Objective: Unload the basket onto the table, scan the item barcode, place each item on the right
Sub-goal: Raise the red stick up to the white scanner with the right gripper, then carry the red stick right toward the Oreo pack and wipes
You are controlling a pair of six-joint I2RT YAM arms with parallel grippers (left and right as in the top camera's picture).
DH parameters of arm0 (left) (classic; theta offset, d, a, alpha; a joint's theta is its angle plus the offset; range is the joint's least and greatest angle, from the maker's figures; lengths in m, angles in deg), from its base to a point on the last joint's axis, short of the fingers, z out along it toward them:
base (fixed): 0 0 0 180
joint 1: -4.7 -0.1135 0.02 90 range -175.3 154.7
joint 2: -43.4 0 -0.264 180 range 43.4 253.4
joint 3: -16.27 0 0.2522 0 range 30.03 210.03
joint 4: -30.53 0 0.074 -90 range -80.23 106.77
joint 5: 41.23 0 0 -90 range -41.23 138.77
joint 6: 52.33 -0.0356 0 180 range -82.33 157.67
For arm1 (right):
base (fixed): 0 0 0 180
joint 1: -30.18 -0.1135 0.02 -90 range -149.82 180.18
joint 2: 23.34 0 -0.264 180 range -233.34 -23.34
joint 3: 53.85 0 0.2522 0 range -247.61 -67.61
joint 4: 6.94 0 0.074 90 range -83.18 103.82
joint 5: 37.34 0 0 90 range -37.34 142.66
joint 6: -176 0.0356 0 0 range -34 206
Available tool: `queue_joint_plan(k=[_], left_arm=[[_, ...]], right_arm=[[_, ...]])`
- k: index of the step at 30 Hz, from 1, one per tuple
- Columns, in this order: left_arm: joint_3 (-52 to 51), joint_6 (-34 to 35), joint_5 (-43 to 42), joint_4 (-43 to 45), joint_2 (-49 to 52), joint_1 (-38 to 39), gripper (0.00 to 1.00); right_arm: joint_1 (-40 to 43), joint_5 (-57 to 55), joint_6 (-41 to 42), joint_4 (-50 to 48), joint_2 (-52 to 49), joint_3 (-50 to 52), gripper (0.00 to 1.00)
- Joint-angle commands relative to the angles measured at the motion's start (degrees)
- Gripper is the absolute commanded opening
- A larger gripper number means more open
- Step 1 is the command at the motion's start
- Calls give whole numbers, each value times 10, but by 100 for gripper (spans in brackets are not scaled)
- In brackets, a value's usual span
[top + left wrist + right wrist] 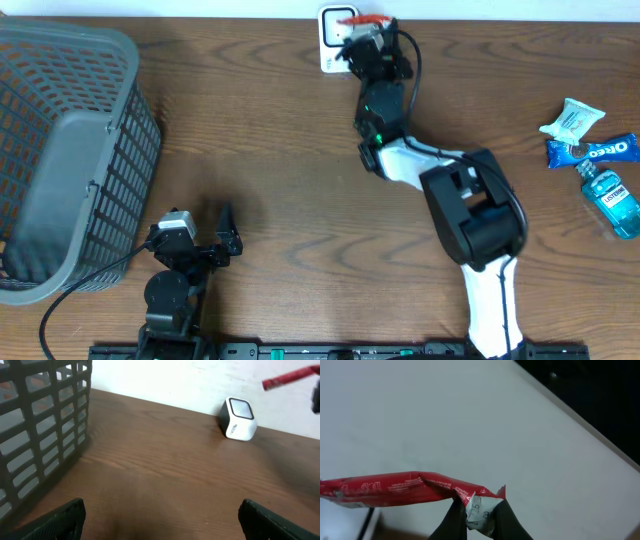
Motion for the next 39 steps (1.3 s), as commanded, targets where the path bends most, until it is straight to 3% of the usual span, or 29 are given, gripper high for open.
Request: queue_joint_plan(k=[1, 9, 15, 25, 31, 39], left_arm=[[-18, 3, 3, -9, -1, -2, 98], [-18, 3, 3, -9, -1, -2, 98], [-18, 3, 3, -9, -1, -2, 98], [-18, 3, 3, -9, -1, -2, 98], [-18, 3, 3, -9, -1, -2, 98], [-18, 3, 3, -9, -1, -2, 98]], right_arm=[[3, 19, -32, 0, -48, -75, 2], [0, 38, -149, -2, -185, -221, 2], [-9, 35, -213, -14, -235, -237, 2], [-28, 17, -321, 2, -236, -237, 1], [-22, 4, -379, -122, -231, -237, 1], [14, -11, -509, -202, -180, -237, 1]])
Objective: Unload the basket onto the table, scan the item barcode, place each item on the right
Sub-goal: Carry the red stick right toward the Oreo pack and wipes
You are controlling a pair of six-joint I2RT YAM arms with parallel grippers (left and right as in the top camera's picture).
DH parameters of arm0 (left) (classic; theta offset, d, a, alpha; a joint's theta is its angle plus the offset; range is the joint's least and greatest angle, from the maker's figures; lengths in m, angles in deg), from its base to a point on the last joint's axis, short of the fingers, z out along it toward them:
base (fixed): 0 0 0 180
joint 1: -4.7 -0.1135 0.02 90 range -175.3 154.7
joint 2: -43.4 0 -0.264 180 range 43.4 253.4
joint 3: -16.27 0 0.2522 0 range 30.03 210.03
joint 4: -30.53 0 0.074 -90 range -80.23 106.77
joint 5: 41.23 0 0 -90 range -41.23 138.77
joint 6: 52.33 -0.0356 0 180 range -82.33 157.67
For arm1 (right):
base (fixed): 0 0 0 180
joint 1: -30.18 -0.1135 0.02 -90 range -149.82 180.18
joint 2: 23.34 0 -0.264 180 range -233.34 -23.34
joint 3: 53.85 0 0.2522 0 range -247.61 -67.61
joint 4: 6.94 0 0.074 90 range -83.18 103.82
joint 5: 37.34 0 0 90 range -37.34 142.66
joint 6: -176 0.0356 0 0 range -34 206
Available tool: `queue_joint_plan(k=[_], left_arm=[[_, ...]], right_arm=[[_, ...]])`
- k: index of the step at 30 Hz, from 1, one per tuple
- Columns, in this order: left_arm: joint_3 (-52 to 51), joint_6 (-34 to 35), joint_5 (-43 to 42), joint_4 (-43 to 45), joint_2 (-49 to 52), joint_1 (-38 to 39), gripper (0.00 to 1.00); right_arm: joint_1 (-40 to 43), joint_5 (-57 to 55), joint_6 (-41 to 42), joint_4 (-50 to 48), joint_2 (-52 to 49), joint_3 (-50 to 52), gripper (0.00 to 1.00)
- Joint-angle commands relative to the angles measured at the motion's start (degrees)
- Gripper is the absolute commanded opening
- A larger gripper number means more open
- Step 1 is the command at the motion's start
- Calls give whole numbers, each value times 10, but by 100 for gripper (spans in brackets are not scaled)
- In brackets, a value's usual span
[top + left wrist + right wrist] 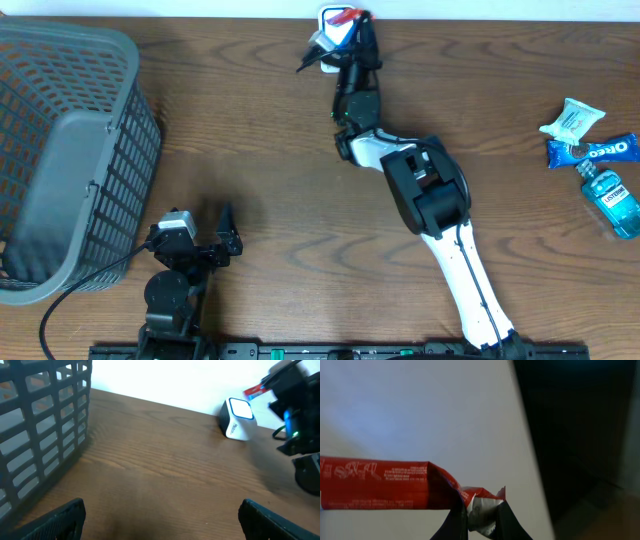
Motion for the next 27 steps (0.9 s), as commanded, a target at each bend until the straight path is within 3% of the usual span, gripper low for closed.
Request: queue_joint_plan(k=[1, 6, 10, 17, 20, 27], left_arm=[[-18, 3, 3, -9, -1, -2, 98], [-18, 3, 3, -9, -1, -2, 98], [-18, 3, 3, -9, -1, -2, 98], [-18, 3, 3, -9, -1, -2, 98], [-18, 3, 3, -9, -1, -2, 98], [-18, 3, 3, -9, -1, -2, 98]], right_arm=[[24, -28, -83, -17, 60, -8, 1], [43, -147, -144, 82, 118, -8, 1], [78, -273, -131, 156, 167, -8, 1], [188, -459, -167, 162, 189, -8, 1], [240, -546, -128, 163, 186, -7, 1], [351, -549, -51, 162, 185, 61, 1]])
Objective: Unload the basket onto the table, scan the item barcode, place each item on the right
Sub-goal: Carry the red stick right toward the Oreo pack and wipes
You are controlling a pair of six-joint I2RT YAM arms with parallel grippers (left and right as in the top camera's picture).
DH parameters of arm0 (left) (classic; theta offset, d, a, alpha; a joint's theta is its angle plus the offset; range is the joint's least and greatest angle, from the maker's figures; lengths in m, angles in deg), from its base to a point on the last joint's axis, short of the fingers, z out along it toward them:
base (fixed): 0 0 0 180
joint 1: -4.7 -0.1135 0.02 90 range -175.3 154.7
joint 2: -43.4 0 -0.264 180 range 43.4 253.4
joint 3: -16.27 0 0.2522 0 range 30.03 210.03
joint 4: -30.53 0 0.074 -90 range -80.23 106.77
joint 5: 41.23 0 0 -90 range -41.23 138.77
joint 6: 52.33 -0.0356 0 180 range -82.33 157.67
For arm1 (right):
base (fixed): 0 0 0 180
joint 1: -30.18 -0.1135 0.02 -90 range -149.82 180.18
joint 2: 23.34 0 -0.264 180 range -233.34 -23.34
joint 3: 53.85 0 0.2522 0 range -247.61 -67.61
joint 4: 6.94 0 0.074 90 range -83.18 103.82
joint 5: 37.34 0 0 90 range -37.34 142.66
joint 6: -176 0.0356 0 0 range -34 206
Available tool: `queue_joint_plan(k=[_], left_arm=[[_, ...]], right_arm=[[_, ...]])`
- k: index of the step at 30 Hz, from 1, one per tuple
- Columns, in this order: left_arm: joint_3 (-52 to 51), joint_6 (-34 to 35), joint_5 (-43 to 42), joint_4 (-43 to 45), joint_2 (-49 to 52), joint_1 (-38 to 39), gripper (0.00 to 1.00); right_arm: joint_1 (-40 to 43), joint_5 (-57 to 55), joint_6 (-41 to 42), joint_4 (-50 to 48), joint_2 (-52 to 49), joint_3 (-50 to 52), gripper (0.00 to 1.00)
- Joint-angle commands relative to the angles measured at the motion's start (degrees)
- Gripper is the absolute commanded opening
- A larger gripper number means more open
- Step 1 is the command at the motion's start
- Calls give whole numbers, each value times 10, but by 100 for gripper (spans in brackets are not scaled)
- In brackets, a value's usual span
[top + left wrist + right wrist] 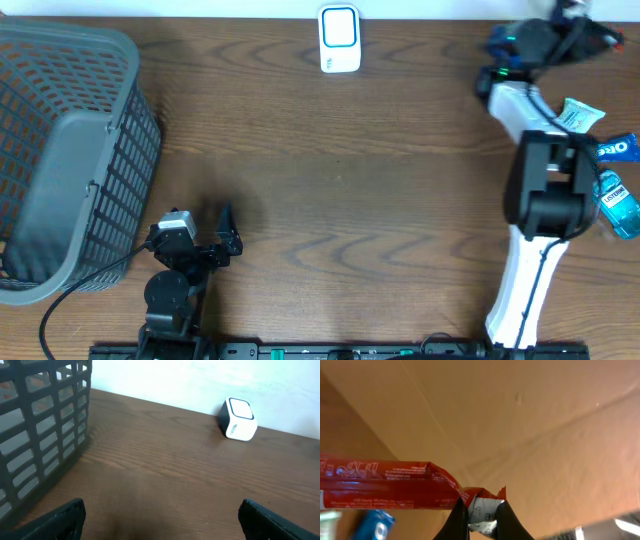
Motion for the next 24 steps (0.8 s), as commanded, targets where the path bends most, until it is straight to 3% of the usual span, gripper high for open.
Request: queue_joint_plan(k=[1, 10, 11, 12, 14, 17, 24], left_arm=[[-18, 3, 3, -9, -1, -2, 98], [-18, 3, 3, -9, -1, -2, 98], [-18, 3, 3, -9, -1, -2, 98], [-18, 3, 3, -9, -1, -2, 98], [-18, 3, 3, -9, -1, -2, 98], [-18, 3, 3, -9, -1, -2, 98], [-18, 3, 3, -9, -1, -2, 98]], right_arm=[[41, -33, 74, -1, 5, 49, 1], [145, -9, 226, -1, 5, 191, 2], [153, -9, 239, -1, 5, 201, 9], [160, -10, 255, -1, 5, 208, 22], [169, -17, 270, -2, 5, 211, 65], [167, -21, 261, -32, 10, 210, 97], [113, -32, 172, -177, 63, 188, 99]])
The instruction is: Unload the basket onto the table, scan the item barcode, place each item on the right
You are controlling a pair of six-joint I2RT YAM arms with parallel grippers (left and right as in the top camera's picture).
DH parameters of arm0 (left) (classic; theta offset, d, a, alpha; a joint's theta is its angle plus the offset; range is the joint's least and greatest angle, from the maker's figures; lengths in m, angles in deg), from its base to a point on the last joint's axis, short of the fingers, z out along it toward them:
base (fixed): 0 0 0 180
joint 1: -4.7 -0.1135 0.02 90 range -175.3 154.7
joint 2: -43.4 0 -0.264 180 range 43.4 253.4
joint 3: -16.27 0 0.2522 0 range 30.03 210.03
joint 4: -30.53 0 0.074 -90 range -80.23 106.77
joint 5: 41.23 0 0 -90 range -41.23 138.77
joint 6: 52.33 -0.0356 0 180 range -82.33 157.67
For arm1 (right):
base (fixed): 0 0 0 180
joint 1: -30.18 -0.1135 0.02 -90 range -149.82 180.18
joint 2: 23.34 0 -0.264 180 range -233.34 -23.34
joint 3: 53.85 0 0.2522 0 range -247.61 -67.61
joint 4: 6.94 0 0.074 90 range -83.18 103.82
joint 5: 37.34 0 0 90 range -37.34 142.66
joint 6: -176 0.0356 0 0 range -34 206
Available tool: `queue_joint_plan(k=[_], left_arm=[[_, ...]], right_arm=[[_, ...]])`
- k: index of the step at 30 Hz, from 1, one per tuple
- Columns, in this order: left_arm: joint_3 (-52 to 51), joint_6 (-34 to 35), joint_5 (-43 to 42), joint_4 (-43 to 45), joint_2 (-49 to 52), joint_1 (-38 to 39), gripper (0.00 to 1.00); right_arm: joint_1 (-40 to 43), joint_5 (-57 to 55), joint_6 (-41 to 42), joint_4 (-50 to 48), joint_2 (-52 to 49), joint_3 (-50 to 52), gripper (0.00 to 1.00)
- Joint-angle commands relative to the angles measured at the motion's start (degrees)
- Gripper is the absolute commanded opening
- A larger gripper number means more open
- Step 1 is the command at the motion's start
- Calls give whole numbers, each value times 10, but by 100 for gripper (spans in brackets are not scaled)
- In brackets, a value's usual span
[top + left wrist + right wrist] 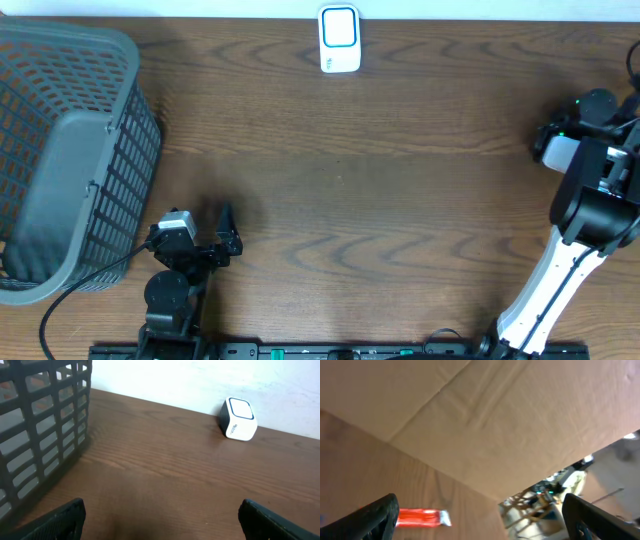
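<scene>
In the right wrist view a red packet with a silver end lies on the brown wood. My right gripper is open and apart from it, the packet close to its left finger. The white scanner stands at the table's back edge, also in the left wrist view as the scanner. In the overhead view only the right arm shows, at the right edge; its fingers and the packet are out of view there. My left gripper rests open over bare wood at the front left.
A grey mesh basket fills the left end of the table, its wall close to the left gripper. Tan cardboard takes up most of the right wrist view, with clutter beyond the table edge.
My right gripper was shut on the end of the red packet at the far right back of the table. Now it is open, and the packet lies on the wood.
My right gripper held the red packet up at the white scanner, and was still there a moment later. Then it was at the far right of the table with the packet still in it. Now the packet lies loose there. The left arm stayed still throughout.
</scene>
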Motion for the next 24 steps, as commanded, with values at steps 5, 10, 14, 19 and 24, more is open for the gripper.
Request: queue_joint_plan(k=[5, 10, 14, 19, 24], left_arm=[[-18, 3, 3, -9, -1, -2, 98], [-18, 3, 3, -9, -1, -2, 98], [-18, 3, 3, -9, -1, -2, 98], [-18, 3, 3, -9, -1, -2, 98], [-18, 3, 3, -9, -1, -2, 98]], right_arm=[[-109, -4, -39, -31, 135, -23, 99], [-214, -4, -55, -30, 224, -23, 99], [-276, -4, -147, -29, 295, -23, 99], [-329, -4, -181, -31, 388, -23, 99], [-406, -4, -254, 2, 499, -23, 99]])
